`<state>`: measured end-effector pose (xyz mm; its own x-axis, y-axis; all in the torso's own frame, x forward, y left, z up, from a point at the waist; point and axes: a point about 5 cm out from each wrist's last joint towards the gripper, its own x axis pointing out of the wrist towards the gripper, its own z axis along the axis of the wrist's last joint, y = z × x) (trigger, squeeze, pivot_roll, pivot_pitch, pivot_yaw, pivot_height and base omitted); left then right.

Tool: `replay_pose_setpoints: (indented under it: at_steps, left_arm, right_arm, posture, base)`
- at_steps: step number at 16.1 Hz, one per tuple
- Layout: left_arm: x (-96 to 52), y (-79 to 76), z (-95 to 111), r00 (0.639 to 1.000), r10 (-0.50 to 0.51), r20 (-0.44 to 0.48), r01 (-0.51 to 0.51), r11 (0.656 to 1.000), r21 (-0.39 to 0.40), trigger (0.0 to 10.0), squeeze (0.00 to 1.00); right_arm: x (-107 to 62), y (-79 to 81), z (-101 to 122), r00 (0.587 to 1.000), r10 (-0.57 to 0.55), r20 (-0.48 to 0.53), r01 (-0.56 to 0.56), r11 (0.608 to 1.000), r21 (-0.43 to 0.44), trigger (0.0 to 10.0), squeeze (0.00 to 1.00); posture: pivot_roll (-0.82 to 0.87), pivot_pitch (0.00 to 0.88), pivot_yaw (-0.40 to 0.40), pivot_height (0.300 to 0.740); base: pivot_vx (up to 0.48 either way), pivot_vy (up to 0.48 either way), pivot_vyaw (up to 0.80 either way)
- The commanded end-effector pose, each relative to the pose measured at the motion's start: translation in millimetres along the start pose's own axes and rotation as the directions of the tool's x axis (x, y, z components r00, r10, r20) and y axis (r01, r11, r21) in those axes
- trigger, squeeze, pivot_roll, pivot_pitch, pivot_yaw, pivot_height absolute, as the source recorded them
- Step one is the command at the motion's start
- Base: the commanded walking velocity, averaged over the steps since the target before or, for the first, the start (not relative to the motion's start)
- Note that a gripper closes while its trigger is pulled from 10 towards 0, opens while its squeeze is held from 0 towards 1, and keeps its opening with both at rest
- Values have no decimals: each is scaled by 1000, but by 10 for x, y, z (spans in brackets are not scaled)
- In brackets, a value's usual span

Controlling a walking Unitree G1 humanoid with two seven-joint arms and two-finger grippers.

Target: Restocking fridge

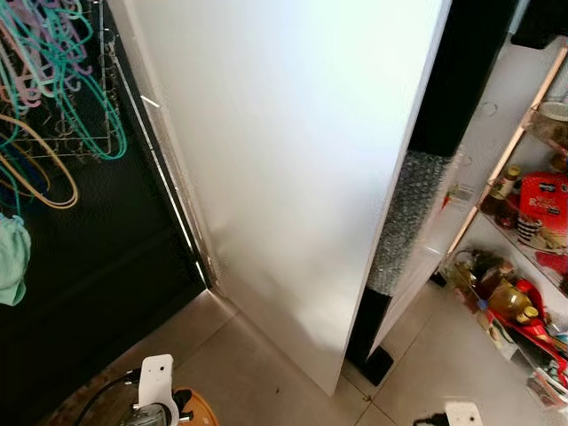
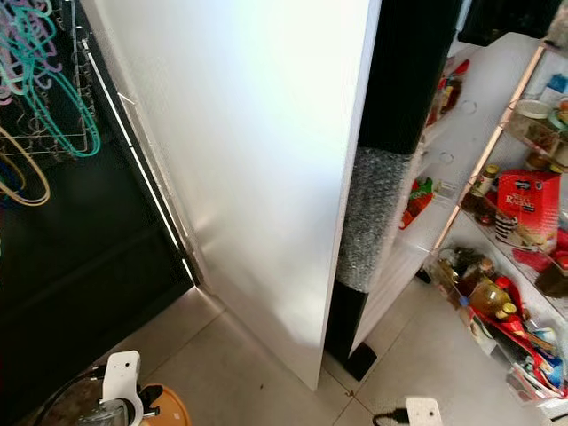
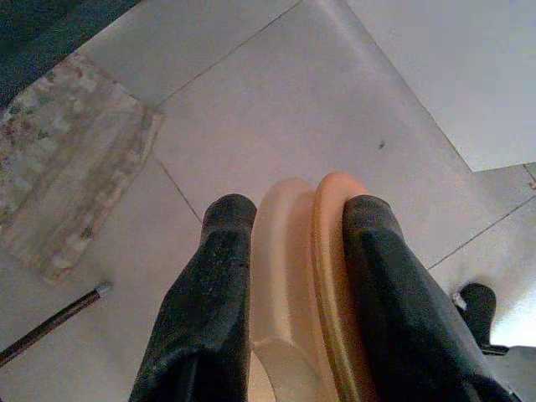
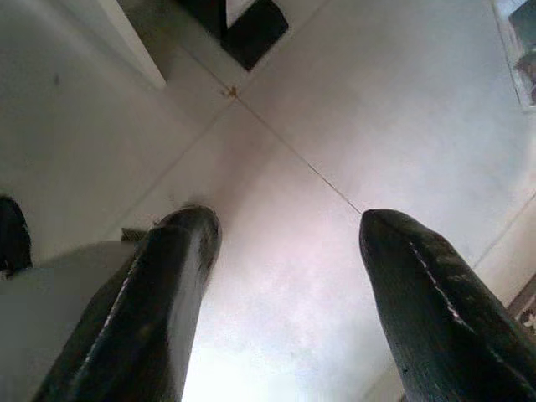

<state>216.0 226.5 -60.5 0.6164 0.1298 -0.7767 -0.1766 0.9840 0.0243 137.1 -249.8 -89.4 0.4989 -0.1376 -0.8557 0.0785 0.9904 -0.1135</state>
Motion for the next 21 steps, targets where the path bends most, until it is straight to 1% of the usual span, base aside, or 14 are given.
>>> replay_pose_setpoints:
  at_steps: [1,3,6,9,14,18,21]
  left_arm:
    - [-6,41,-15,1000,1,-4,-1,1000,12,10000,0]
    - [-3,38,8,1000,1,1,-1,1000,12,10000,0]
    - [-1,35,23,1000,5,4,-5,1000,9,10000,0]
    - [1,30,26,1000,7,4,-7,1000,6,10000,0]
    - [2,31,34,1000,8,5,-8,1000,1,10000,0]
    - [2,34,38,1000,9,6,-9,1000,1,10000,0]
    - [2,35,36,1000,11,5,-11,1000,-8,10000,0]
  right_arm:
    - [-14,-59,-31,1000,-7,-12,7,1000,-21,10000,0]
    - [-14,-82,-11,1000,-7,-10,7,999,-37,10000,0]
    - [8,-62,79,1000,-24,16,24,999,44,10000,0]
    - [21,-40,136,1000,-18,24,17,999,32,10000,0]
    - [34,20,153,1000,-2,16,1,1000,26,10000,0]
    - [31,-27,170,1000,-8,15,7,1000,26,10000,0]
    - [28,-52,175,1000,-8,16,8,1000,16,10000,0]
  posture:
    - [-36,0,39,740]
    - [-33,0,36,740]
    - [-37,0,34,740]
    - [-35,3,32,740]
    - [-32,15,32,740]
    - [-33,19,31,740]
    - [-37,19,32,740]
  base:
    - [0,-270,0]
    - [0,-287,0]
    - [0,-289,0]
    - [0,-314,0]
    - [0,-323,0]
    - [0,-327,0]
    - [0,0,0]
